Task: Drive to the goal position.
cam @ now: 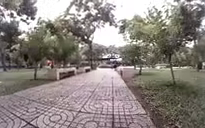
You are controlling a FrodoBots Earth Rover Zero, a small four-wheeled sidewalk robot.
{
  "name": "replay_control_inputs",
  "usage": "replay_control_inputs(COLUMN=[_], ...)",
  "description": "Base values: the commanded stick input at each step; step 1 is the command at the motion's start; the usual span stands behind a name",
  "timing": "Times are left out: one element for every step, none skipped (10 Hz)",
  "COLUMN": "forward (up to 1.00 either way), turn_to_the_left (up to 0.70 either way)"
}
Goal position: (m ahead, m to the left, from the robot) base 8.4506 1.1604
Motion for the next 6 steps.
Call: replay_control_inputs(forward=[0.00, 0.41, 0.70, 0.00, 0.00, 0.09], turn_to_the_left=[0.00, 0.00, 0.00, 0.00, 0.00, 0.00])
